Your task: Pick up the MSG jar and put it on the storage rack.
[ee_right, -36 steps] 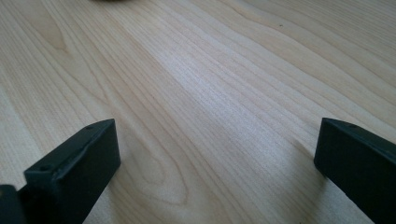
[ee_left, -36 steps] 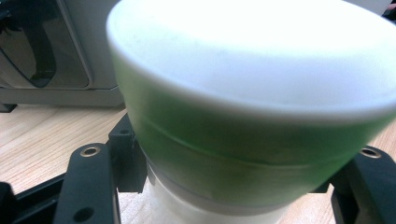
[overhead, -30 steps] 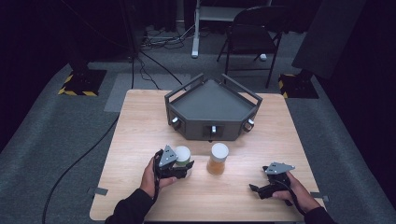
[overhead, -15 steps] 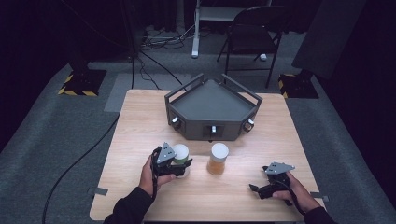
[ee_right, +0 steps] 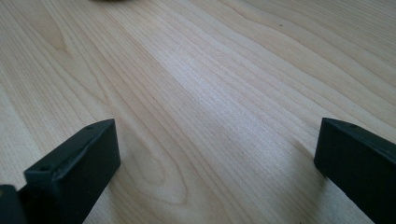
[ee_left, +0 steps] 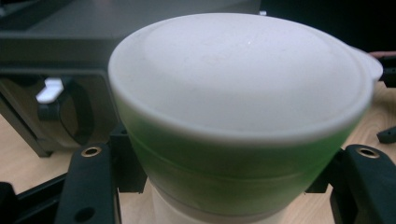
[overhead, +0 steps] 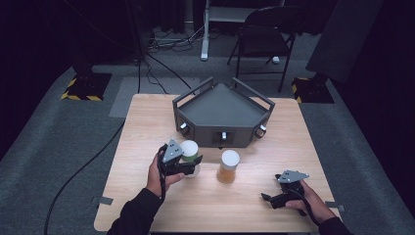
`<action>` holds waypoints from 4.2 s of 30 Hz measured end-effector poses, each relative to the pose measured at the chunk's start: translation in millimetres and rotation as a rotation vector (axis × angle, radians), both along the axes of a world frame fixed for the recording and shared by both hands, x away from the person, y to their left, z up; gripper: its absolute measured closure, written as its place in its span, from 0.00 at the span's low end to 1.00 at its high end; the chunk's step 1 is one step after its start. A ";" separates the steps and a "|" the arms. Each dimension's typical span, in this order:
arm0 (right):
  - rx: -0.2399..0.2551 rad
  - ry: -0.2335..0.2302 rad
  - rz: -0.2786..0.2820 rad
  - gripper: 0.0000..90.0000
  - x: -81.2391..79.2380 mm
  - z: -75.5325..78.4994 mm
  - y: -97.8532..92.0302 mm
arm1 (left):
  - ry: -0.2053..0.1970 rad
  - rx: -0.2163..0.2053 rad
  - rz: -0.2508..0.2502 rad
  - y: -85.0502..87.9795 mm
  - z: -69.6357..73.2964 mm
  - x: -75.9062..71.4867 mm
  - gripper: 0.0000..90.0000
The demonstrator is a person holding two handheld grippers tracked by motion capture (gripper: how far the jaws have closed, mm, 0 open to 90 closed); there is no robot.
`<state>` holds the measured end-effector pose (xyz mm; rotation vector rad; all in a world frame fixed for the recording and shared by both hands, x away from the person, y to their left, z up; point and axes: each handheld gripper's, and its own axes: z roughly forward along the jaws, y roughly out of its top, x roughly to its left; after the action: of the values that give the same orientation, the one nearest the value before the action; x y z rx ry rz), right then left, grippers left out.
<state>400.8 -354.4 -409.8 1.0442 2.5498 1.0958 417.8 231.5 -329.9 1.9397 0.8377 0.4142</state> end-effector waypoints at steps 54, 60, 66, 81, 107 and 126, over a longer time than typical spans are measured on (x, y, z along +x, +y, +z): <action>0.000 0.000 -0.001 0.00 -0.2 0.0 0.0 | -0.147 -0.061 0.021 -46.6 76.3 74.2 0.38; 0.000 0.000 -0.001 0.00 -0.1 0.0 0.0 | -0.147 -0.056 0.024 -52.5 80.2 87.6 0.38; 0.000 0.000 -0.001 0.00 -0.1 0.0 0.0 | -0.147 -0.047 0.035 -61.3 81.5 101.6 0.38; 0.000 0.000 0.000 0.00 -0.1 0.0 0.0 | -0.139 -0.017 0.058 -85.9 79.2 129.3 0.38; 0.001 0.000 0.004 0.00 0.4 -0.1 -0.6 | -0.102 0.068 0.081 -99.1 60.2 143.4 0.37; 0.000 -0.001 0.009 0.00 0.9 -0.1 -1.2 | -0.083 0.041 0.090 -92.9 50.1 147.0 0.37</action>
<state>401.7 -355.6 -410.0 1.0340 2.5560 1.0985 564.8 138.5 -279.9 1.9139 0.8704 0.5654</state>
